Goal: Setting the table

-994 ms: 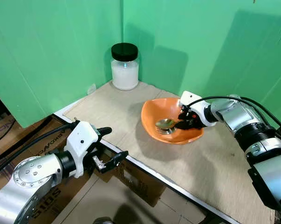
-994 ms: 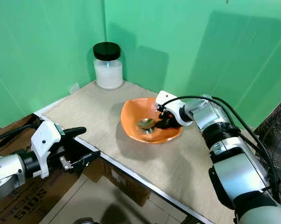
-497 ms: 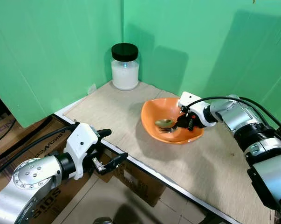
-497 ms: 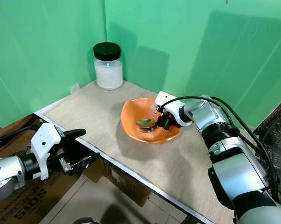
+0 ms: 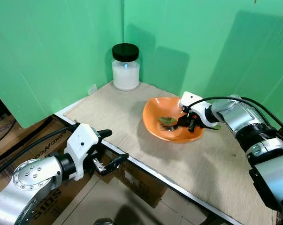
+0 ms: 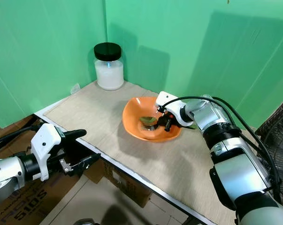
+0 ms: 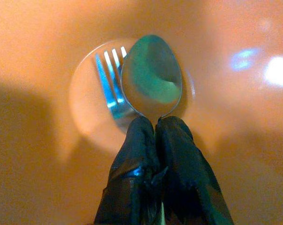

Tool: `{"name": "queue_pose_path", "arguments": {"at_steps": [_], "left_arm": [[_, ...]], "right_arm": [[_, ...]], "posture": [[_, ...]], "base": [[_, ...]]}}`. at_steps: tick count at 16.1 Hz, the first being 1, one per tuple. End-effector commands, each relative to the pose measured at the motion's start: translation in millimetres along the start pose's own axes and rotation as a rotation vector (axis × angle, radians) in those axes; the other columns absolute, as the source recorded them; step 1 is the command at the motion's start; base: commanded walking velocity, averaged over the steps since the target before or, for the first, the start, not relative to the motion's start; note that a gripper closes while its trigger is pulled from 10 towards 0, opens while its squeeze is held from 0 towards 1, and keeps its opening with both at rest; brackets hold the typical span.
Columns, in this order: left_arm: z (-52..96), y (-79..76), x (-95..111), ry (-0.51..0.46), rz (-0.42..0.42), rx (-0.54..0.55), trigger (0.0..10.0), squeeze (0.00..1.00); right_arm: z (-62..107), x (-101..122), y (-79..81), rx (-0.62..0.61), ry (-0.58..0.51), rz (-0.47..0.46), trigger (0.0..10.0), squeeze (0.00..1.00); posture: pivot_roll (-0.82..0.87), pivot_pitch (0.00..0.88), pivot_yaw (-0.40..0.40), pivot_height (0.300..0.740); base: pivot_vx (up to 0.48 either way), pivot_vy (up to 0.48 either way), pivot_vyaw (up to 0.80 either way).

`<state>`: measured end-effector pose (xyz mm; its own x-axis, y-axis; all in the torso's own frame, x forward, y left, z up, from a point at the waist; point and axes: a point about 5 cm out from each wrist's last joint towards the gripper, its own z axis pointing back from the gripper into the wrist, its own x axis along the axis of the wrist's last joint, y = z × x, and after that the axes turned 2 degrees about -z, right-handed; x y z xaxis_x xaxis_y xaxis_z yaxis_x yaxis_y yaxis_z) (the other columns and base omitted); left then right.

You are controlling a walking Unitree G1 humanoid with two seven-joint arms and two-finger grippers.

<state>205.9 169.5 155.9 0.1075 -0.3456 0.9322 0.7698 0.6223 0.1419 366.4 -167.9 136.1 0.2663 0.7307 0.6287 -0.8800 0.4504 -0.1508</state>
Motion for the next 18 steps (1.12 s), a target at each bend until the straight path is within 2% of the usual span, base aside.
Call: {"name": "queue_pose_path", "arguments": {"at_steps": [1, 5, 8, 18], "left_arm": [[0.9, 2.0, 4.1, -0.006, -0.022, 0.0, 10.0, 0.0], [0.9, 2.4, 4.2, -0.007, -0.024, 0.002, 10.0, 0.0], [0.4, 2.9, 4.3, -0.007, -0.026, 0.002, 10.0, 0.0], [-3.9, 4.2, 4.4, -0.005, -0.032, -0.002, 10.0, 0.0]], "right_arm": [[11.0, 11.2, -7.8, -0.045, -0.054, 0.007, 0.0, 0.0], [26.3, 24.1, -14.5, -0.088, -0.149, -0.01, 0.0, 0.0], [31.6, 27.1, -13.8, -0.095, -0.166, 0.006, 0.0, 0.0], [20.1, 23.6, 6.1, -0.135, -0.203, -0.036, 0.0, 0.0]], "posture": [[0.14, 0.0, -0.053, 0.74], [0.13, 0.0, -0.05, 0.74], [0.13, 0.0, -0.047, 0.74], [0.12, 0.0, -0.034, 0.74]], "base": [[0.0, 0.0, 0.0], [0.0, 0.0, 0.0], [0.0, 0.0, 0.0], [0.0, 0.0, 0.0]]}}
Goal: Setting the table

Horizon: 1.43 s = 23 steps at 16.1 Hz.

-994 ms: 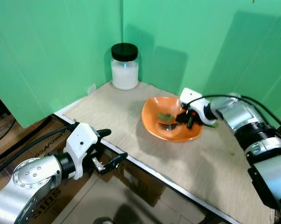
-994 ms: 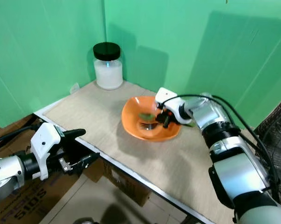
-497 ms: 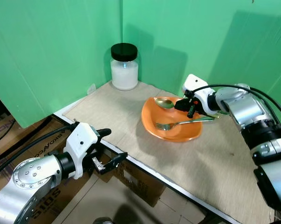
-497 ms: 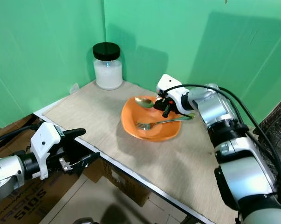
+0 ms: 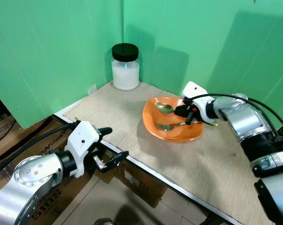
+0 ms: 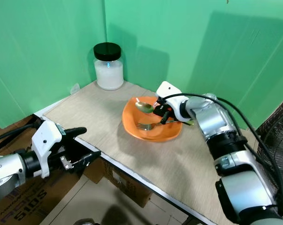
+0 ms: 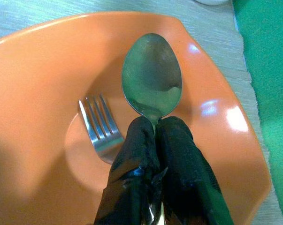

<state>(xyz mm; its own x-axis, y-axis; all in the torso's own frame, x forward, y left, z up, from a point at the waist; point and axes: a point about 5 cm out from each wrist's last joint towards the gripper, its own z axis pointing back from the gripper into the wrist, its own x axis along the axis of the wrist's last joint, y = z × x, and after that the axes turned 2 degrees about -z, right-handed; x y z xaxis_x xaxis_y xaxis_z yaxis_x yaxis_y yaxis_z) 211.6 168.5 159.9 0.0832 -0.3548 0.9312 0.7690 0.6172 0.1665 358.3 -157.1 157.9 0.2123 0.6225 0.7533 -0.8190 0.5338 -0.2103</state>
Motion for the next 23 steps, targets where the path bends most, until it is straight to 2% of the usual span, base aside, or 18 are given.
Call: {"name": "queue_pose_path", "arguments": {"at_steps": [1, 7, 10, 12, 14, 15, 16, 17, 18, 20, 21, 23], "left_arm": [[-1.2, 0.0, -0.3, 0.003, -0.008, -0.007, 10.0, 0.0], [-1.7, -1.5, -1.7, 0.002, -0.012, 0.003, 10.0, 0.0], [-0.3, -3.0, -2.4, -0.004, -0.007, 0.019, 10.0, 0.0], [-0.3, -3.5, -2.6, -0.007, -0.006, 0.024, 10.0, 0.0], [-0.7, -2.5, -1.8, -0.022, -0.016, 0.066, 10.0, 0.0], [-0.8, -0.5, 0.3, -0.042, -0.032, 0.113, 10.0, 0.0], [-0.7, 0.2, 1.7, -0.055, -0.04, 0.138, 10.0, 0.0], [-2.9, 2.2, 4.5, -0.077, -0.052, 0.21, 10.0, 0.0], [-5.4, 3.6, 6.8, -0.095, -0.054, 0.264, 10.0, 0.0], [-8.8, 7.8, 9.7, -0.121, -0.053, 0.343, 10.0, 0.0], [-11.1, 10.5, 13.1, -0.15, -0.044, 0.392, 10.0, 0.0], [-12.2, 11.7, 14.1, -0.161, -0.051, 0.44, 10.0, 0.0]], "right_arm": [[4.3, 5.3, -2.4, -0.02, -0.034, -0.007, 0.0, 0.0], [1.7, 10.6, 2.0, -0.057, -0.074, -0.039, 0.0, 0.0], [6.7, 18.5, 3.3, -0.118, -0.201, -0.148, 0.0, 0.0], [10.3, 20.8, 3.8, -0.133, -0.242, -0.167, 0.0, 0.0], [23.9, 29.4, 4.4, -0.187, -0.393, -0.291, 0.0, 0.0], [34.7, 34.2, 8.5, -0.224, -0.507, -0.366, 0.0, 0.0], [38.8, 36.1, 11.8, -0.241, -0.556, -0.393, 0.0, 0.0], [44.4, 40.0, 26.4, -0.235, -0.673, -0.462, 10.0, 0.0], [46.3, 40.6, 37.0, -0.221, -0.753, -0.543, 10.0, 0.0], [42.8, 35.7, 48.0, -0.222, -0.781, -0.61, 10.0, 0.0], [41.5, 33.6, 54.5, -0.215, -0.827, -0.689, 10.0, 0.0], [41.2, 32.4, 61.5, -0.209, -0.857, -0.742, 10.0, 0.0]], "posture": [[0.12, 0.0, -0.034, 0.74], [0.13, 0.0, -0.052, 0.74], [0.13, 0.0, -0.071, 0.74], [0.13, 0.0, -0.072, 0.74], [0.13, 0.0, -0.077, 0.74], [0.13, 0.0, -0.073, 0.74], [0.13, 0.0, -0.071, 0.74], [0.13, 0.0, -0.064, 0.74], [0.12, 0.0, -0.06, 0.74], [0.12, 0.0, -0.056, 0.74], [0.12, 0.0, -0.054, 0.74], [0.13, 0.0, -0.053, 0.74]], "base": [[0.0, 0.0, 0.0], [0.0, 0.0, 0.0], [0.0, 0.0, 0.0], [0.0, 0.0, 0.0], [0.0, 0.0, 0.0], [0.0, 0.0, 0.0], [0.0, 0.0, 0.0], [0.0, 0.0, 0.0], [0.0, 0.0, 0.0], [0.0, 0.0, 0.0], [0.0, 0.0, 0.0], [0.0, 0.0, 0.0]]}}
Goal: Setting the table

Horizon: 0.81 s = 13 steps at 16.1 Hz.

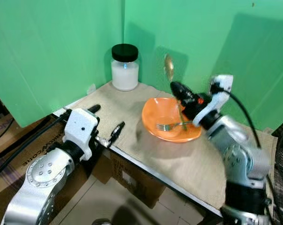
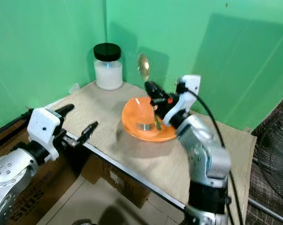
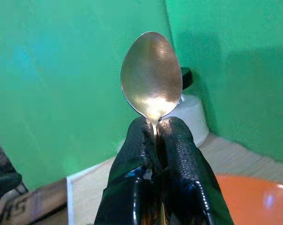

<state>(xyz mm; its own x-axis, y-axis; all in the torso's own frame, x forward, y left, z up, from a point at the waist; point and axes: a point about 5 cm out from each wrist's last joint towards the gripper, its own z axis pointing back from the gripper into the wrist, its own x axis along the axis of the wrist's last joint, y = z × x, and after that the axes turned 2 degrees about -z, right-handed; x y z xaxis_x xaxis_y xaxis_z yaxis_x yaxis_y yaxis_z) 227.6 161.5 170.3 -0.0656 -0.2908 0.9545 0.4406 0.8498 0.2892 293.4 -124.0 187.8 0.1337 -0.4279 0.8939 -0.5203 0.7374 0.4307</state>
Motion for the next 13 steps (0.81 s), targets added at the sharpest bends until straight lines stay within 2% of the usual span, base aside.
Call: {"name": "queue_pose_path", "arguments": {"at_steps": [1, 3, 6, 9, 13], "left_arm": [[-1.2, 1.8, -0.2, -0.001, -0.018, 0.028, 10.0, 0.0], [2.0, 2.6, -0.9, -0.002, -0.015, 0.082, 10.0, 0.0], [6.5, 3.9, 2.0, -0.017, 0.001, 0.158, 10.0, 0.0], [12.3, 1.2, -1.4, 0.015, -0.02, 0.161, 10.0, 0.0], [13.5, 8.2, 2.2, 0.001, 0.018, 0.251, 10.0, 0.0]], "right_arm": [[2.6, 7.1, 2.5, 0.0, -0.03, 0.003, 10.0, 0.0], [6.6, 4.1, 9.7, -0.022, -0.056, -0.025, 10.0, 0.0], [11.2, 4.0, 17.0, -0.092, -0.088, 0.049, 10.0, 0.0], [11.3, 7.6, 25.7, -0.135, -0.135, 0.131, 10.0, 0.0], [8.6, 3.2, 27.9, -0.171, -0.11, 0.195, 10.0, 0.0]], "posture": [[0.13, 0.0, -0.053, 0.74], [0.13, 0.0, -0.05, 0.74], [0.13, 0.0, -0.046, 0.74], [0.14, 0.0, -0.057, 0.74], [0.15, 0.0, -0.052, 0.74]], "base": [[0.0, 0.0, 0.0], [0.0, 0.0, -0.63], [0.0, 0.0, -0.8], [0.0, 0.0, -0.8], [0.0, 0.0, -0.8]]}}
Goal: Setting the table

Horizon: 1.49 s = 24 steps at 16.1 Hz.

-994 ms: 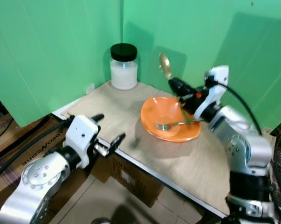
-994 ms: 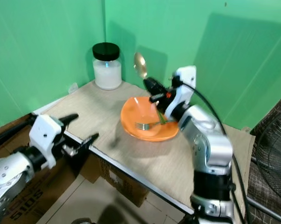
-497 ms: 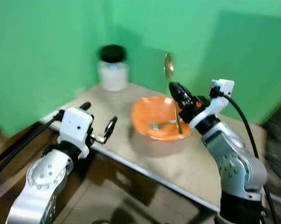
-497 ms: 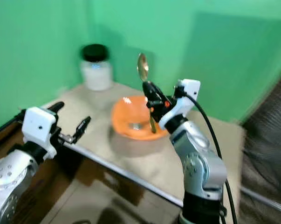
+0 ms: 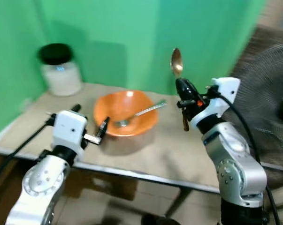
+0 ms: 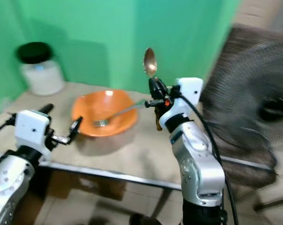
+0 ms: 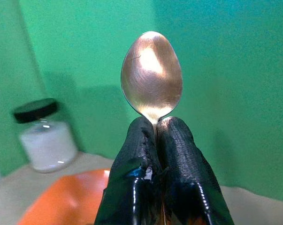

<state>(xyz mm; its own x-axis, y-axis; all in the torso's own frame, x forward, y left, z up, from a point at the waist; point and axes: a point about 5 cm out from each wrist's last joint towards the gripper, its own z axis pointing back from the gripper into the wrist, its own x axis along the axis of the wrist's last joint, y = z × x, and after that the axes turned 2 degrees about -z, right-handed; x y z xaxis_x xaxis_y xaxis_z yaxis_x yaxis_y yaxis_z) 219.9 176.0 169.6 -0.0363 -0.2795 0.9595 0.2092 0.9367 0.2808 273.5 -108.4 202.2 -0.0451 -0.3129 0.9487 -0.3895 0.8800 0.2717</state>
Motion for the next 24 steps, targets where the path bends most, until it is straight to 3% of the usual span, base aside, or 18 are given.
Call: {"name": "queue_pose_path", "arguments": {"at_steps": [1, 13, 19, 24], "left_arm": [[-0.4, -0.4, 8.5, -0.031, 0.013, 0.007, 10.0, 0.0], [-5.1, -2.7, 6.0, -0.015, 0.034, 0.049, 10.0, 0.0], [-14.6, -3.6, 10.5, -0.036, 0.06, 0.058, 10.0, 0.0], [-16.0, -4.2, 5.2, -0.028, 0.023, 0.072, 10.0, 0.0]], "right_arm": [[1.4, -0.5, -0.6, -0.018, -0.003, 0.018, 10.0, 0.0], [-4.8, -0.7, 0.8, 0.044, 0.043, 0.074, 10.0, 0.0], [-3.4, 11.1, -16.9, -0.095, -0.012, 0.126, 10.0, 0.0], [7.4, 7.0, -30.9, -0.19, 0.011, 0.172, 10.0, 0.0]], "posture": [[0.14, 0.0, -0.048, 0.74], [0.14, 0.0, -0.07, 0.74], [0.1, 0.0, -0.041, 0.74], [0.09, 0.0, -0.042, 0.74]], "base": [[0.0, 0.0, -0.8], [0.0, 0.0, -0.8], [0.0, 0.0, -0.8], [0.0, 0.0, -0.8]]}}
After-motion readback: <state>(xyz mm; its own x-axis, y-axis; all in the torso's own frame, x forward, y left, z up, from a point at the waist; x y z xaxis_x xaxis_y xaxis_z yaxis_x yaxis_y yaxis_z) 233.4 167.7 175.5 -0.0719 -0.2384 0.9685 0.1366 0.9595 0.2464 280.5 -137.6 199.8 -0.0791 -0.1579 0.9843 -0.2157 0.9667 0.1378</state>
